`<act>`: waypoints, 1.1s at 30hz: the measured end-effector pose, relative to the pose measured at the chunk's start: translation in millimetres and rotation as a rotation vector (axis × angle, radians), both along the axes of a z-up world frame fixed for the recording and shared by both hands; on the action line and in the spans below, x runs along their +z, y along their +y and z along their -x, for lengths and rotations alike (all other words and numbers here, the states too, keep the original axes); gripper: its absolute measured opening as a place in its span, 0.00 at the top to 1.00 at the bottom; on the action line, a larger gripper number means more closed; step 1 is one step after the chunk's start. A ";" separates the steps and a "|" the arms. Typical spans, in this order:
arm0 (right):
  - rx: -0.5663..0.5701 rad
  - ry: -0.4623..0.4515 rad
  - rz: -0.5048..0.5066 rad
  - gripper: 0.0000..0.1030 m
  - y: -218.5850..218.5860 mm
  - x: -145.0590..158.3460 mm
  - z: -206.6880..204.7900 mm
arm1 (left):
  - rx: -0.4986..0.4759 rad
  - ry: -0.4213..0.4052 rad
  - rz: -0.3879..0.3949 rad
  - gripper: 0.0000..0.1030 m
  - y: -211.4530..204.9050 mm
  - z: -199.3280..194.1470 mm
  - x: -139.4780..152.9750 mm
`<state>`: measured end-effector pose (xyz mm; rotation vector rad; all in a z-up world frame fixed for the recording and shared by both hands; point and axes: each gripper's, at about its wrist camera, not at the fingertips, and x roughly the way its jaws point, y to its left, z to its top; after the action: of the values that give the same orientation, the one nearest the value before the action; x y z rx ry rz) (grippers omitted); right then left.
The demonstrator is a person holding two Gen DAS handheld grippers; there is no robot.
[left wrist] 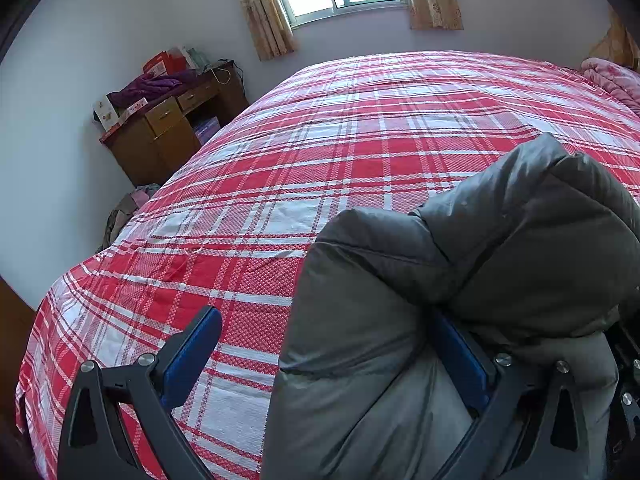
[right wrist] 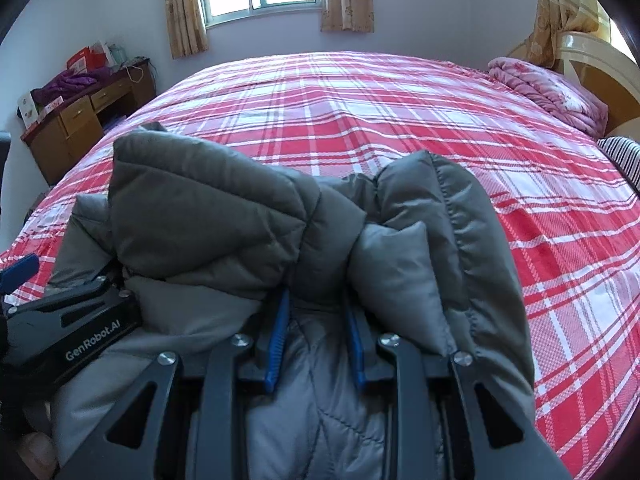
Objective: Fold large clothes
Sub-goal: 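Grasp the bundle with the left gripper while the right gripper holds it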
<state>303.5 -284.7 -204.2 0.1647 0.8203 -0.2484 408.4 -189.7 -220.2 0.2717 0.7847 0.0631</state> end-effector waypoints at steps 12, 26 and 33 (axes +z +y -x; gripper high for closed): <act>0.000 0.004 0.012 0.72 1.5 0.1 -0.5 | -0.009 0.014 0.007 0.01 1.6 -0.3 3.4; 0.015 -0.113 0.038 0.30 15.6 18.9 55.1 | -0.063 -0.064 0.068 0.01 29.2 58.5 13.2; 0.023 -0.101 0.026 0.30 17.5 9.4 47.3 | -0.062 -0.038 0.087 0.01 30.2 48.9 0.5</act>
<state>256.2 -267.2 -194.8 0.1424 0.7185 -0.2268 359.5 -159.5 -219.7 0.2116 0.7386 -0.0238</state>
